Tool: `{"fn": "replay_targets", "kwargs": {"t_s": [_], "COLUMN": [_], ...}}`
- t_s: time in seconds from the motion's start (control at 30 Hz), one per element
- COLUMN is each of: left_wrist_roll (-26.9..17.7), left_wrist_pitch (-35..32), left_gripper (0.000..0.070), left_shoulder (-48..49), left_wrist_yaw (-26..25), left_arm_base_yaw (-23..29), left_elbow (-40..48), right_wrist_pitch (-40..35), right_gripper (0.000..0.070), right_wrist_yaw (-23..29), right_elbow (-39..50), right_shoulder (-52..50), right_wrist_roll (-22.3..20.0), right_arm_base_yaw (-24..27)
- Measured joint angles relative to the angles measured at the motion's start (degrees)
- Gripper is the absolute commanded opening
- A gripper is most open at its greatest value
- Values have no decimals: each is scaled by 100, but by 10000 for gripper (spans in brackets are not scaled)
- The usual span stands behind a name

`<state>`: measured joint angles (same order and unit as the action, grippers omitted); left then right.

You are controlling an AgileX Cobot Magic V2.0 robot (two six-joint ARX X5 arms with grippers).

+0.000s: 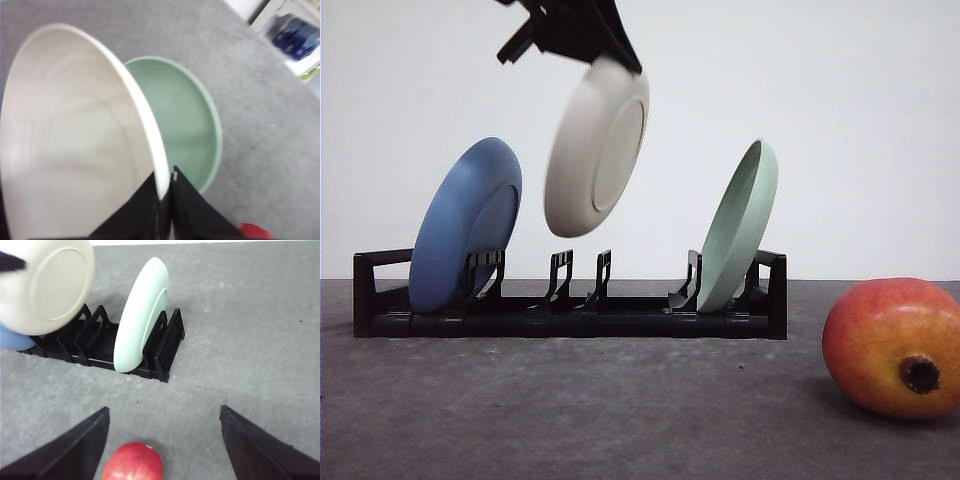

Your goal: Place pomegranate in white plate

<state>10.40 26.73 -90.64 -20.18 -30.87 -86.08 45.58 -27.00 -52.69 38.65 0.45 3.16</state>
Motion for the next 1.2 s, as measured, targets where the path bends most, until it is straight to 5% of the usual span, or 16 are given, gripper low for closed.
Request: {"fn": "replay_targets", "kwargs": {"t_s": [0.37, 0.73, 1.03, 1.2], "left_wrist_roll": [-24, -940, -1196, -1227], "left_wrist_pitch": [92, 1665, 1726, 1088], "left_gripper": [5, 6, 6, 6], "left_shoulder": [859, 1452, 1614, 1612], "left_wrist_yaw": [85, 2081, 3258, 3636], "left_arm_base_yaw": [-572, -1877, -2755, -3231], "left_elbow": [0, 8, 983, 2014], "right_wrist_pitch": [0, 1, 0, 0], "right_gripper": [444, 444, 444, 444], "right_wrist_yaw": [0, 0, -2, -1], "right_elbow": [0, 0, 0, 0], "right_shoulder": [0, 0, 0, 0], "right_wrist_roll": [0, 0, 0, 0], "right_arm_base_yaw": [0, 0, 0, 0]}}
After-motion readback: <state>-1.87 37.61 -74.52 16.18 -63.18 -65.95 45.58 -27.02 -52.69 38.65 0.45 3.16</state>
